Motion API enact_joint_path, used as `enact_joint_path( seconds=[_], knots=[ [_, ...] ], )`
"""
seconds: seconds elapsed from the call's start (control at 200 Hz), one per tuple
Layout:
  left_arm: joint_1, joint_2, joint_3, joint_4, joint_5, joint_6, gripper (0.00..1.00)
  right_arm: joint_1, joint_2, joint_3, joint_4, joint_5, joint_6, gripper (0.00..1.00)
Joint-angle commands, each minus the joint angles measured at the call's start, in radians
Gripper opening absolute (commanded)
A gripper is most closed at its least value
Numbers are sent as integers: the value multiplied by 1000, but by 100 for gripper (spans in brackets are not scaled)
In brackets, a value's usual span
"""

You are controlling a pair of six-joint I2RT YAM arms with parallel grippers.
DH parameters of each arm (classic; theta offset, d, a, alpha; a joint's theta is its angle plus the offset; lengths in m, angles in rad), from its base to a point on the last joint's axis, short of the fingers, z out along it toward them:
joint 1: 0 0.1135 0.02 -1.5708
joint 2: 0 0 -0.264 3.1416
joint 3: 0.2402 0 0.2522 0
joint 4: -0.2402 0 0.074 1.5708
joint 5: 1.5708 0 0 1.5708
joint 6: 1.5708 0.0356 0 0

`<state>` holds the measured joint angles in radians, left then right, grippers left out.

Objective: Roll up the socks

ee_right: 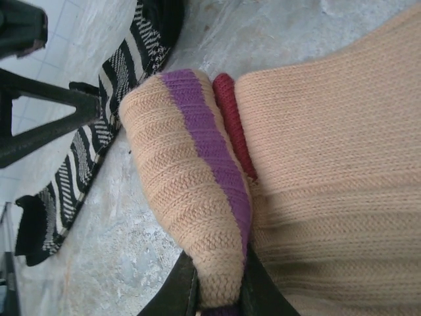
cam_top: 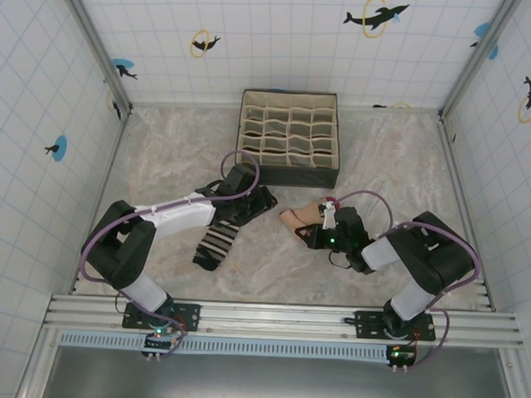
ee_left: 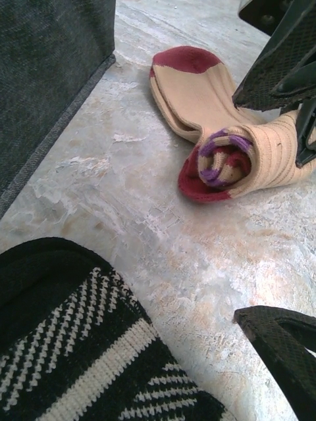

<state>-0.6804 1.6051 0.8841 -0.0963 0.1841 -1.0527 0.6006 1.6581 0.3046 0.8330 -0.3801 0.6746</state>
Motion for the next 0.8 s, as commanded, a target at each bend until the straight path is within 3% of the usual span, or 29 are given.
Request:
enact_joint_path(
  seconds=[0.0, 0.38, 0.796],
  knots=[
    [-11, 17, -2, 17, 9, -9, 78, -13, 65, -42, -287, 29, 94, 0],
    [-72, 62, 3, 89, 32, -22, 71, -78, 75, -64, -408, 38, 368, 0],
    [-149, 133, 1, 198, 9, 32, 66, -113, 70, -119, -415, 63, 485, 0]
  ],
)
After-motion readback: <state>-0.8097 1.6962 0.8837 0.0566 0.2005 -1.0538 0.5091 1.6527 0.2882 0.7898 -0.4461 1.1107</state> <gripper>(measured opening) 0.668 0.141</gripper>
